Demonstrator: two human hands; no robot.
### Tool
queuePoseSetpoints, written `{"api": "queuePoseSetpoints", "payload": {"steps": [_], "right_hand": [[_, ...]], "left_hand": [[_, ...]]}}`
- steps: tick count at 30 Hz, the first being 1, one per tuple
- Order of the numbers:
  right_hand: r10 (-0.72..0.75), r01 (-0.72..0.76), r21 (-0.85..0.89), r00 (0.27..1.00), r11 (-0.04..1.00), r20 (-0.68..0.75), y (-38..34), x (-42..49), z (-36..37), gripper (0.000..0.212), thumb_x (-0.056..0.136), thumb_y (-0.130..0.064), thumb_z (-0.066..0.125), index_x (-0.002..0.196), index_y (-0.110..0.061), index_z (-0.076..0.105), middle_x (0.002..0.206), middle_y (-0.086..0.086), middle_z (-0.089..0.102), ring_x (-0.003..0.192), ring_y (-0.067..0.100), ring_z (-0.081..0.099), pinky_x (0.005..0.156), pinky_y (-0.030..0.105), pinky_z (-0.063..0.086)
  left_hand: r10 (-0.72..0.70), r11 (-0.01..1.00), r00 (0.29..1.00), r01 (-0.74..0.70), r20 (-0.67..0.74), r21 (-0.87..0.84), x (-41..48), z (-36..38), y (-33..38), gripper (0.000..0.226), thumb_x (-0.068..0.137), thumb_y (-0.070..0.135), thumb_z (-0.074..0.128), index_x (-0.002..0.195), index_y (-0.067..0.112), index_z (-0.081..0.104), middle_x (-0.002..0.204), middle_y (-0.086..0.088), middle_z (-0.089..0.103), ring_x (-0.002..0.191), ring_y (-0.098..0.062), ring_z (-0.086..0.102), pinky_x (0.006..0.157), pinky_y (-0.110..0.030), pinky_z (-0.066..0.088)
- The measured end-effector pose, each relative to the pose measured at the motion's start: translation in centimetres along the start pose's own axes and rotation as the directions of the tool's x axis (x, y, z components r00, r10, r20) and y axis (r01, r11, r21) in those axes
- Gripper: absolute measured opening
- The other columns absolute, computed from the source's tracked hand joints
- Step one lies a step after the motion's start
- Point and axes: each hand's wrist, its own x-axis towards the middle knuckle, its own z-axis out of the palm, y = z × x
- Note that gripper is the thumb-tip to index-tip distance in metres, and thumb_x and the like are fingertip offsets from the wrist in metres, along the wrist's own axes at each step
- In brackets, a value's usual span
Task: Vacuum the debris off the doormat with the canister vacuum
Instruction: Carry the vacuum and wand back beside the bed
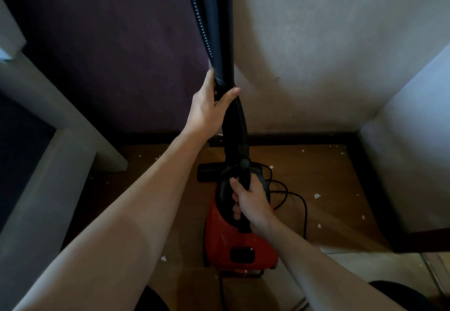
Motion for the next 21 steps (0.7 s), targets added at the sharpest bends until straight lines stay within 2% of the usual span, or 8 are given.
{"api": "queuePoseSetpoints", "payload": {"steps": [3,5,9,12,15,21], "right_hand": [[0.013,-0.012,0.057,1.0,0.998,-0.022,-0.1,0.2,0.6,0.009,0.107,-0.027,0.054,0.107,-0.019,0.05,0.067,0.001,0.043,0.044,0.013,0.039,0.042,0.027,0.039],[0.015,-0.014,0.075,1.0,0.997,-0.019,0.3,0.5,1.2,0.012,0.107,-0.028,0.054,0.111,-0.018,0.05,0.069,0.003,0.044,0.044,0.013,0.04,0.042,0.028,0.04],[-0.006,0.007,0.027,0.999,1.0,-0.035,1.5,1.1,2.8,0.036,0.108,-0.028,0.052,0.142,-0.024,0.041,0.068,0.004,0.046,0.043,0.014,0.042,0.047,0.031,0.044],[-0.016,0.016,-0.011,0.999,1.0,-0.044,1.8,1.2,3.3,0.047,0.108,-0.027,0.052,0.151,-0.024,0.033,0.066,0.003,0.047,0.04,0.013,0.043,0.047,0.031,0.044],[-0.002,0.001,-0.014,0.999,1.0,-0.048,1.6,1.3,3.0,0.041,0.107,-0.025,0.054,0.145,-0.02,0.038,0.062,0.0,0.049,0.04,0.014,0.042,0.044,0.031,0.043],[0.005,-0.005,-0.032,1.0,0.999,-0.011,0.7,1.6,2.3,0.008,0.106,-0.025,0.055,0.108,-0.022,0.048,0.064,0.001,0.046,0.043,0.017,0.04,0.044,0.031,0.041]], "left_hand": [[0.013,0.999,0.999,-0.014,0.032,0.045,0.6,0.0,0.3,0.043,0.098,0.035,0.063,0.135,0.017,0.05,0.113,0.008,0.068,0.109,-0.008,0.064,0.097,-0.038,0.054],[0.016,0.999,1.0,-0.017,0.022,0.046,0.6,0.0,0.0,0.041,0.098,0.036,0.063,0.132,0.016,0.052,0.111,0.007,0.068,0.106,-0.007,0.065,0.095,-0.039,0.054],[-0.002,1.0,1.0,0.002,-0.022,-0.003,0.7,-0.1,-0.5,0.035,0.098,0.031,0.065,0.128,0.016,0.054,0.109,0.007,0.07,0.105,-0.006,0.066,0.098,-0.04,0.053],[-0.007,1.0,1.0,0.007,-0.028,-0.024,0.6,-0.5,-0.6,0.03,0.098,0.027,0.064,0.125,0.017,0.054,0.109,0.003,0.07,0.104,-0.008,0.067,0.097,-0.039,0.054],[-0.02,1.0,1.0,0.019,-0.017,-0.023,0.6,-0.9,-0.6,0.035,0.098,0.028,0.063,0.13,0.02,0.052,0.113,0.005,0.069,0.109,-0.008,0.065,0.1,-0.039,0.053],[-0.021,1.0,1.0,0.021,-0.012,-0.001,0.8,-1.3,-0.8,0.045,0.099,0.032,0.062,0.14,0.019,0.047,0.122,0.008,0.067,0.115,-0.006,0.062,0.104,-0.037,0.051]]}}
